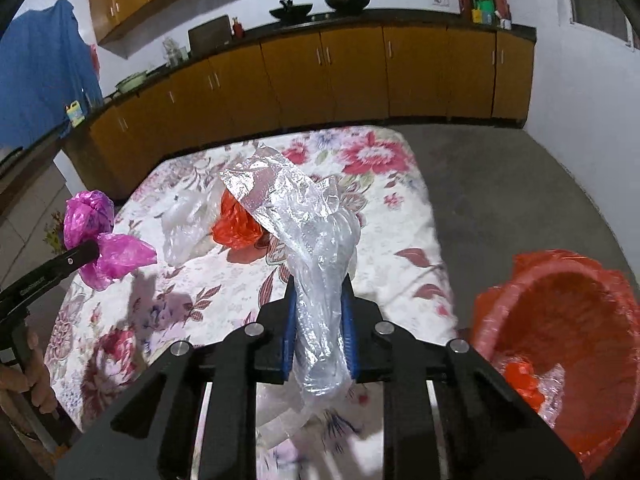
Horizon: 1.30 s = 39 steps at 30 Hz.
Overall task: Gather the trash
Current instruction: 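Carry pink and clear bags over the basket and release them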
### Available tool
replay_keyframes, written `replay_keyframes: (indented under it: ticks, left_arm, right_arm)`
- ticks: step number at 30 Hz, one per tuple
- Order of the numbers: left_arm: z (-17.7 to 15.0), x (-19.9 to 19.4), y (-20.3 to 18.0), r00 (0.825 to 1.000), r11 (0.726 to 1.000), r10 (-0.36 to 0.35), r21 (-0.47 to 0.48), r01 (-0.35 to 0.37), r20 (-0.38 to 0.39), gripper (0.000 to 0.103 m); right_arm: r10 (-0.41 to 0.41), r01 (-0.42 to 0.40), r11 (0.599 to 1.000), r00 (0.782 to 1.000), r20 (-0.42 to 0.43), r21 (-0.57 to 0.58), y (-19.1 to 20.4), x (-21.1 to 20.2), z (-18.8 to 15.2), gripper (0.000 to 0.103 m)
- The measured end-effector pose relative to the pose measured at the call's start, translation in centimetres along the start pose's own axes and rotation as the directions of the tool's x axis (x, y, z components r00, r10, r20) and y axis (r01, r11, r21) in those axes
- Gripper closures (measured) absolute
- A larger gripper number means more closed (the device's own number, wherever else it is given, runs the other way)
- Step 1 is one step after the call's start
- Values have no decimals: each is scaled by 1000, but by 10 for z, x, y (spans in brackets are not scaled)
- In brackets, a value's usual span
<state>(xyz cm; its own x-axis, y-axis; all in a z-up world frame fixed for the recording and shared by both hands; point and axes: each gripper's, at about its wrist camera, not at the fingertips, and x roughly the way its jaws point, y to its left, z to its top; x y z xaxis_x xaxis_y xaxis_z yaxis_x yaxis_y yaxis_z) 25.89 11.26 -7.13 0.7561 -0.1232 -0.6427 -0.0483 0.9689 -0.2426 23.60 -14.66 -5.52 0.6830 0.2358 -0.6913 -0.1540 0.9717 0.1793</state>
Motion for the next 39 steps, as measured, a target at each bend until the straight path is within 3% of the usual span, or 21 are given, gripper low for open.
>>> replay_keyframes:
  ticks: [12, 28, 39]
  left_arm:
    - [-3, -47, -81, 988, 982, -150, 120, 144, 41, 71]
    - [-31, -68, -202, 935, 896, -353, 278, 347, -31, 71]
    - [-47, -60, -256, 906, 842, -415, 339, 419, -90, 71]
  right_arm:
    - [-104, 100, 994, 984, 146, 31, -29, -86, -5, 83]
    - [-269, 232, 957, 934, 234, 172, -94, -163, -26, 83]
    - [-334, 280, 930, 915, 228, 240, -129, -177, -36, 83]
